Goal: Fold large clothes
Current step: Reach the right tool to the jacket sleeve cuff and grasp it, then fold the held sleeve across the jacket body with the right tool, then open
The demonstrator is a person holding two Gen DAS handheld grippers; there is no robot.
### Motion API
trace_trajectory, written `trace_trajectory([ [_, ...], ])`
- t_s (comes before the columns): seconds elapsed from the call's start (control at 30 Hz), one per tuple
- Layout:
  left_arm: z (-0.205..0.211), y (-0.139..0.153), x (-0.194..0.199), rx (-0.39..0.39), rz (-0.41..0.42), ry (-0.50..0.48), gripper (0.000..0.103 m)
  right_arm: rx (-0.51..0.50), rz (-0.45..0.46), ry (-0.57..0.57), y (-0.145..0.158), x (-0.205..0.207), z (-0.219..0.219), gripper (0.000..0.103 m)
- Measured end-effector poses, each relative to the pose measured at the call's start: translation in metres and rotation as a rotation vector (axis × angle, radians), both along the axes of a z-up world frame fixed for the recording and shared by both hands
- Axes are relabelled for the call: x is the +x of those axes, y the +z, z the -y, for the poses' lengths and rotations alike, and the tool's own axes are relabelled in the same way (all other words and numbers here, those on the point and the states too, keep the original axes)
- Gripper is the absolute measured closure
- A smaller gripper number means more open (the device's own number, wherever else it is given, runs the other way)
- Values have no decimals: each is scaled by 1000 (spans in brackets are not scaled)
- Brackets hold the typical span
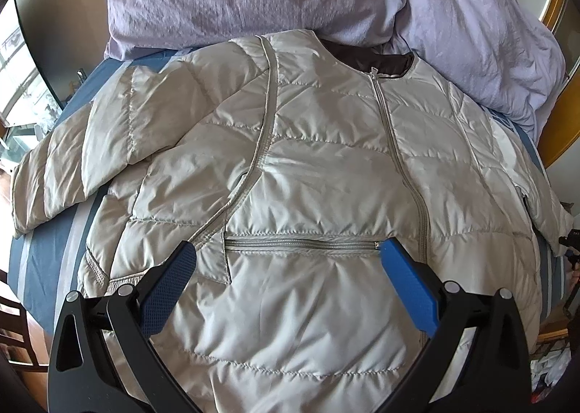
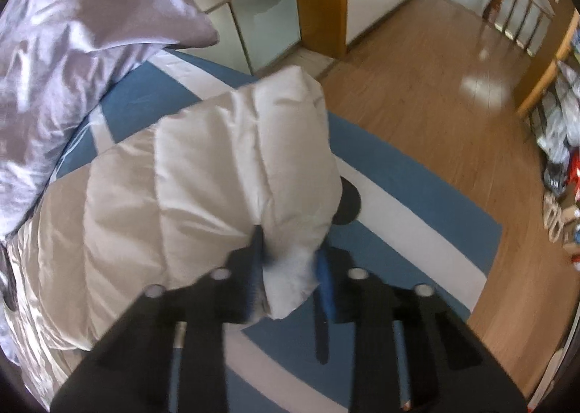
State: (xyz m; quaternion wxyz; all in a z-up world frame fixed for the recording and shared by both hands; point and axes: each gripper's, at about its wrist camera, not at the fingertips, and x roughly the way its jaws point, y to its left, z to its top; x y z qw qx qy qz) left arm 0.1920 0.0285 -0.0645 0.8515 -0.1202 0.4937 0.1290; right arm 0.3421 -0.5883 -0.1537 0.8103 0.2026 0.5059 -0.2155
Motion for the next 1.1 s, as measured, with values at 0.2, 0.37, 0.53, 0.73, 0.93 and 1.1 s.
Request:
trace_trajectory([
  [0.2, -10, 2, -5, -18, 14, 24, 1, -59, 111, 78, 44, 8, -36, 86],
  [0.37, -19, 3, -9, -28, 25, 45, 1, -17, 238, 230, 87, 29, -96, 86],
  [0.53, -24, 6, -16, -27, 39, 57, 1, 32, 308, 443, 115, 50, -186, 86],
  [0.73, -37, 8, -30, -27, 50, 94, 1, 103, 266, 652, 105, 52, -293, 86],
  [0.93, -54, 8, -44, -25, 52, 144, 1, 166, 180, 803, 78, 41, -372, 87],
  [1.1, -64, 8, -53, -32, 57, 174, 1, 223, 143, 937, 72, 25, -439, 87],
])
